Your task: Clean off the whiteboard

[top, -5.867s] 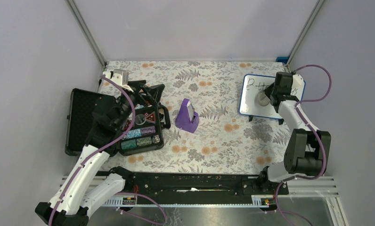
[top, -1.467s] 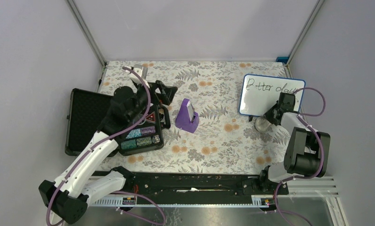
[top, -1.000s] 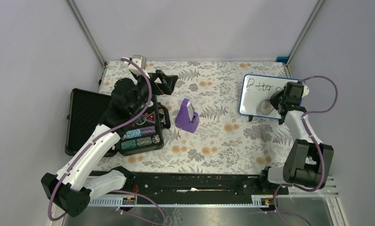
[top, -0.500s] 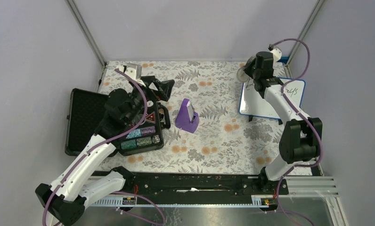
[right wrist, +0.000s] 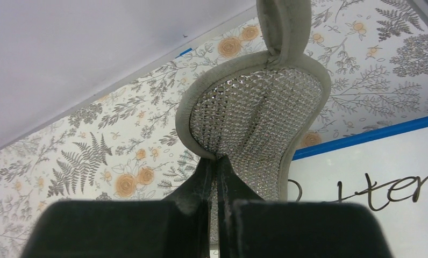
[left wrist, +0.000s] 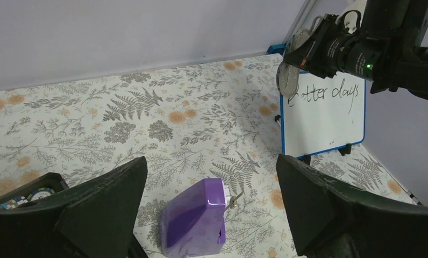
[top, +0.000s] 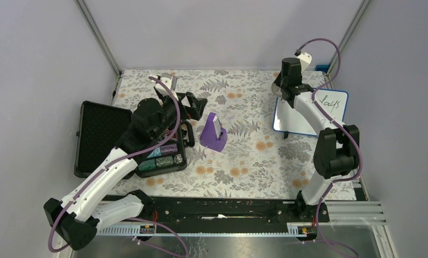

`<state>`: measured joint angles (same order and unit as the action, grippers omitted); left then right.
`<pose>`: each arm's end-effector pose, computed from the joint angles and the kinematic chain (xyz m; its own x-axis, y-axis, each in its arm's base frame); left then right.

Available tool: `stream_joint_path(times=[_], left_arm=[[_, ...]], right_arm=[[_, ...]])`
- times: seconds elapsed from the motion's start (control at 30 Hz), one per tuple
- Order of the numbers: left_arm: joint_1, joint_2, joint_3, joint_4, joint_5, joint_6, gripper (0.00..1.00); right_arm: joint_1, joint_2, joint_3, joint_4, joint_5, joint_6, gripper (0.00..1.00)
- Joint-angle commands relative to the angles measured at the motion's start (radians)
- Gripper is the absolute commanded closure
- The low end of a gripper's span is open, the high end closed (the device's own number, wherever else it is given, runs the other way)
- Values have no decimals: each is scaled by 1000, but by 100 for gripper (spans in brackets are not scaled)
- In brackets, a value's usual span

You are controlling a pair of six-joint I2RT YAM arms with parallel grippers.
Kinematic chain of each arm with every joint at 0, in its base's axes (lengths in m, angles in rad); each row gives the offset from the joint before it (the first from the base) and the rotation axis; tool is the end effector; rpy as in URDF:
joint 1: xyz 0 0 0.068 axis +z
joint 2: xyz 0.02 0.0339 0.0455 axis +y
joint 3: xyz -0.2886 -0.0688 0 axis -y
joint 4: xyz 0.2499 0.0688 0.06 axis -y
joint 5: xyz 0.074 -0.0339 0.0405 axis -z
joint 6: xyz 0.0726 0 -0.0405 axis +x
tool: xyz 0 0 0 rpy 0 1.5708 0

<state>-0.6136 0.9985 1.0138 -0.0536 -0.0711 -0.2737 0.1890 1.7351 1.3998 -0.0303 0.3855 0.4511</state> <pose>0.2147 -0.1449 0.4143 -0.1697 -0.2102 -0.9628 0.4886 0.8305 -0.2675 0.4519 0.0586 0.3221 -0.2415 0.3651 -0.8991 0.3068 0.9077 0.2862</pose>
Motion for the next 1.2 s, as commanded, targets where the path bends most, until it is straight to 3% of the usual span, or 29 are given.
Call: stream_joint_path(times=[0.0,0.43,0.8,1.0,1.17], left_arm=[[-18,-41,-21,49,-56,45,1],[-18,-87,-46,74,-26,47,1],[-20,-203,-86,94,-28,45,1],[-24,-207,-92,99,-29,45,1],[-25,-189,-93,99,-21,44,1]], right_arm=[[3,-22,-15,-18,64,-30,100],[3,-53,-245,36,23,47,100],[-1,-288,-555,38,73,94,100],[-11,-425,-540,49,140,61,100],[-11,-351,-406,105,120,60,100]])
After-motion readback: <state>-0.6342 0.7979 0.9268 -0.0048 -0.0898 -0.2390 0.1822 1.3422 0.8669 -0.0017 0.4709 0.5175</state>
